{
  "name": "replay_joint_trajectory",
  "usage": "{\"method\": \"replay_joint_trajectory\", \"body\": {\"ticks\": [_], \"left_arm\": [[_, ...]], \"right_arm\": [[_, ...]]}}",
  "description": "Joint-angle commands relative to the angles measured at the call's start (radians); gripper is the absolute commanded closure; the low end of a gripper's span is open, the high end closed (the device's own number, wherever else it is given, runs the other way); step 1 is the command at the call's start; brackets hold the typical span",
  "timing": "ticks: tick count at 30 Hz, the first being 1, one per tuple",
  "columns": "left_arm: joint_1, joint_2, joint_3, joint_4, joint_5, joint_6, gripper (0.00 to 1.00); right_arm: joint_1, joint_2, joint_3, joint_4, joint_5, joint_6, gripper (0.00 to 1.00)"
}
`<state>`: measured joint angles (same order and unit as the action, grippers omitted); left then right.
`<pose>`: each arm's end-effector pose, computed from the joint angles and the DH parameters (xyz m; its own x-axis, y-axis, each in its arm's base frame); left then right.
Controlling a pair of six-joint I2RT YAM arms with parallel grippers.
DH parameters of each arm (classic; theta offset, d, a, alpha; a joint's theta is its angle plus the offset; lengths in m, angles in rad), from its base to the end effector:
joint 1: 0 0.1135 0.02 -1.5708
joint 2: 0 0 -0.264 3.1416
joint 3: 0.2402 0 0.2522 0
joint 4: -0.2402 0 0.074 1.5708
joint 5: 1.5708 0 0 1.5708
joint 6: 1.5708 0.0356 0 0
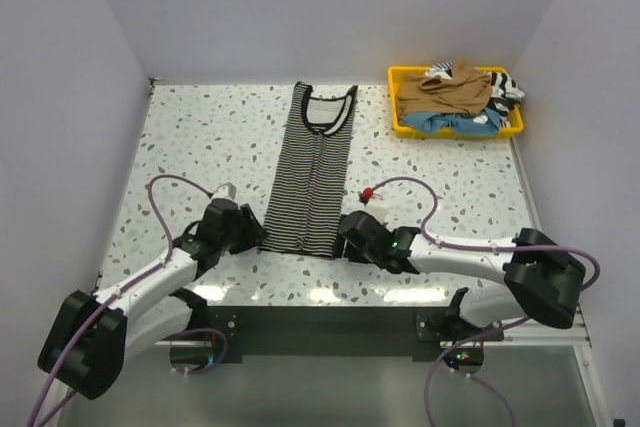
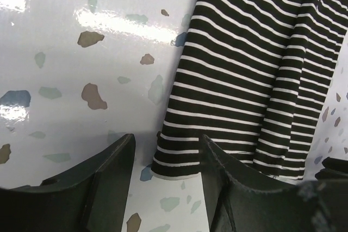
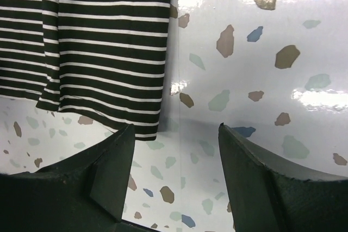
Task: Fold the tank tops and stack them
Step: Fold the tank top
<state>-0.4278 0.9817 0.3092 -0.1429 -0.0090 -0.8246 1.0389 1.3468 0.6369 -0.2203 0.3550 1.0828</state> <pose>0.1616 -0.0733 0.1476 -0.7502 -0.4649 -0.4702 -0.2086 0.8412 -0.4990 0.1377 0.2096 0.1707 -0.8114 0.2542 -0.5264 0.0297 0.9172 0.3973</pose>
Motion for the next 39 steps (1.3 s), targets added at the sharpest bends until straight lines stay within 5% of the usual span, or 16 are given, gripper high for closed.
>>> {"method": "replay_joint_trajectory", "body": {"ticks": [1,7,21,28,33,39], "left_arm": [[-0.041,0.041,-0.016,-0.041,-0.054,-0.033,0.45],[-0.141,0.066,-0.028,-0.081,-0.14,-0.126,0.49],[-0.163,0.075,-0.042,-0.086,-0.141,-0.157,0.58],[-0.169,0.074,-0.062,-0.07,-0.114,-0.159,0.69],[-0.19,0.071,-0.067,-0.06,-0.075,-0.15,0.91],[-0.293,0.061,-0.047,-0.102,-0.052,-0.188,1.0]], "right_arm": [[0.018,0.047,0.058,0.035,0.038,0.028,0.34],[0.024,0.09,0.072,0.047,0.039,0.042,0.37],[0.059,0.178,0.109,0.07,0.036,0.043,0.43],[0.07,0.221,0.124,0.047,0.03,0.037,0.57],[0.072,0.187,0.109,-0.02,0.051,0.022,0.85],[0.085,0.1,0.101,-0.139,0.061,-0.041,0.92]]}}
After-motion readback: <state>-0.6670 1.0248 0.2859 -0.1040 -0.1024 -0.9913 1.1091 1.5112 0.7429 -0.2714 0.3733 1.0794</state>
